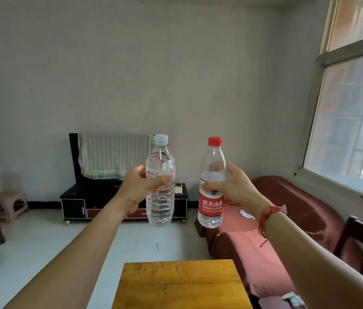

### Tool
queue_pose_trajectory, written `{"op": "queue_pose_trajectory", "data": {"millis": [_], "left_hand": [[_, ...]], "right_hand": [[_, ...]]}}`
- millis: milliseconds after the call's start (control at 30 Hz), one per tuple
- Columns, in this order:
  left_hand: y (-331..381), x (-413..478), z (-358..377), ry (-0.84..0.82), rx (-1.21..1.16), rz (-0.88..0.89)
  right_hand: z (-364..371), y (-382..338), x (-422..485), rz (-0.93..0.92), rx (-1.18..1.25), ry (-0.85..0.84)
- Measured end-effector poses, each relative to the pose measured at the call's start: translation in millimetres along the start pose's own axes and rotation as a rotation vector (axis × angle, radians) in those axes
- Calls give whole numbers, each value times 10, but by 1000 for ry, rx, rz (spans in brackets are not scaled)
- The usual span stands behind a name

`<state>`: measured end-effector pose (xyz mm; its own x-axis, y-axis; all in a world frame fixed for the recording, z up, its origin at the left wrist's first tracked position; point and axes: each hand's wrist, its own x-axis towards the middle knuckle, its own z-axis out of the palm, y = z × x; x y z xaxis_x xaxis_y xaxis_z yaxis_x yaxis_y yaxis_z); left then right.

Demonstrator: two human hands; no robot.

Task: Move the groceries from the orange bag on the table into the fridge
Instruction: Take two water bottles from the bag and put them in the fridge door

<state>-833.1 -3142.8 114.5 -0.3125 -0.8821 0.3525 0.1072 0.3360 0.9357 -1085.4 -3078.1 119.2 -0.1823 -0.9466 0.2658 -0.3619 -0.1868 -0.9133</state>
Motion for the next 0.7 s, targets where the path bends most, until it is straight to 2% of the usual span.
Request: {"op": "queue_pose_trajectory", "data": {"millis": [300,700], "left_hand": [[68,-356,-420,163,49,-17],[407,-1594,-1702,509,184,-33]], "right_hand": [[462,-158,76,-36,18,-142],[2102,-657,-148,-158,53,-445]]}}
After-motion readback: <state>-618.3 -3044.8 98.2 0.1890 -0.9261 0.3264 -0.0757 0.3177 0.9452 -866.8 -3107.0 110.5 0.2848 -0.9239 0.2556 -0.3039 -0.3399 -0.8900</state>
